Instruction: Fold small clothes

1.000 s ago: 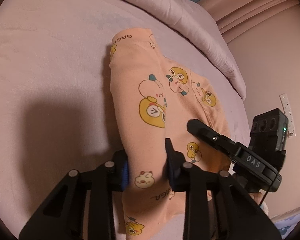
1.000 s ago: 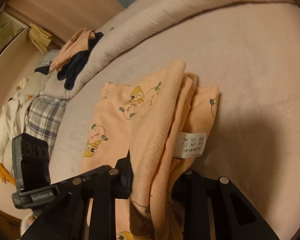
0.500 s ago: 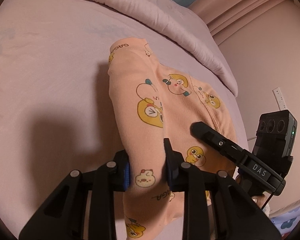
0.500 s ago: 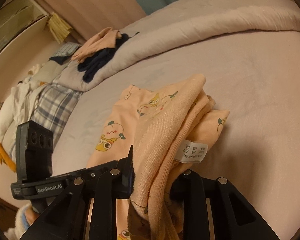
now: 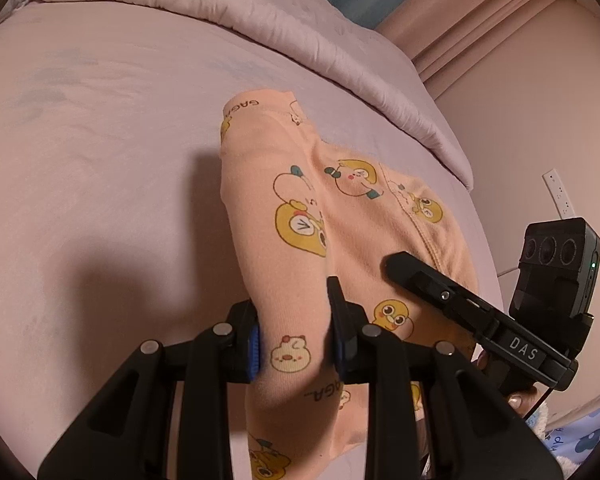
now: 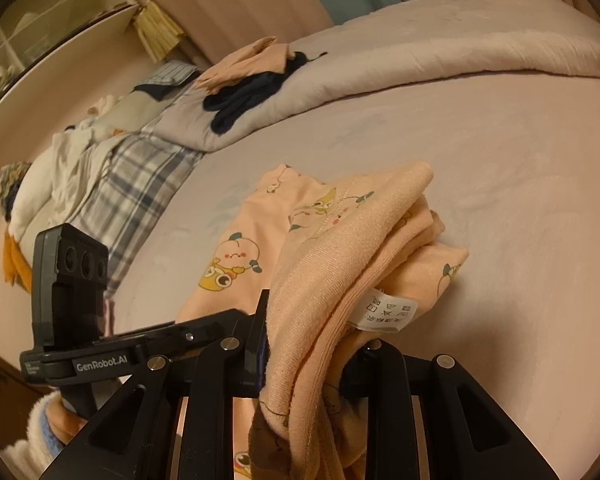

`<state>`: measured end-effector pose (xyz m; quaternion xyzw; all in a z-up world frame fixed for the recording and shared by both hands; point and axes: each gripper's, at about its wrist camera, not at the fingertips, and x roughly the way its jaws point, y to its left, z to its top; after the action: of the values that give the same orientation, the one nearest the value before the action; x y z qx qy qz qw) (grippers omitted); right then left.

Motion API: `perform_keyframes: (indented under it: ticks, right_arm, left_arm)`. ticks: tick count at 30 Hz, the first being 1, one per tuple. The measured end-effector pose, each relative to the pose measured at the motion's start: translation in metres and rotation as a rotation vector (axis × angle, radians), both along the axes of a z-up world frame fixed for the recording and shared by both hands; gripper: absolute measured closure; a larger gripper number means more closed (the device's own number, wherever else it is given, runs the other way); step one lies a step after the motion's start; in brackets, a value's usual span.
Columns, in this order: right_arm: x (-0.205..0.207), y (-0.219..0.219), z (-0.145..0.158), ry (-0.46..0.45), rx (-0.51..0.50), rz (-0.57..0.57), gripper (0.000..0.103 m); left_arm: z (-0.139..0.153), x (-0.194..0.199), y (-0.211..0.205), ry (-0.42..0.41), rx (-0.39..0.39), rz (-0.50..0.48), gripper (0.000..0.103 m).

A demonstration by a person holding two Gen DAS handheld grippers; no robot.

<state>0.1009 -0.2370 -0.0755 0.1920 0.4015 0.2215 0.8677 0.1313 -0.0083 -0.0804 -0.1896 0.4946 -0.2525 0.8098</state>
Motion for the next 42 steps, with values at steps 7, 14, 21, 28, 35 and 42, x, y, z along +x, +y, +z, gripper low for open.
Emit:
perform_keyframes:
  ticks: [7,14,21,28,35,42]
  right_arm:
    - [-0.022,0.016,0.013,-0.041,-0.008,0.031,0.076]
    - [-0.039,0.030,0.022,-0.083,-0.023,0.055,0.076]
    - [-0.053,0.045,0.029,-0.117,-0.040,0.084,0.076]
    - [-0.062,0.057,0.031,-0.128,-0.067,0.111,0.076]
    - [-0.068,0.066,0.035,-0.148,-0.092,0.125,0.076]
    - [-0.068,0.069,0.040,-0.172,-0.106,0.129,0.076]
  left_arm:
    - [0.011,-0.024,0.011,-0.034,0.004,0.023,0.076]
    - [0.023,-0.044,0.020,-0.071,0.013,0.046,0.076]
    - [0.028,-0.055,0.032,-0.089,0.012,0.067,0.076]
    - [0.028,-0.069,0.045,-0.096,0.014,0.083,0.076]
    - [0.031,-0.073,0.052,-0.104,0.005,0.091,0.076]
    - [0.036,-0.077,0.055,-0.126,0.004,0.091,0.076]
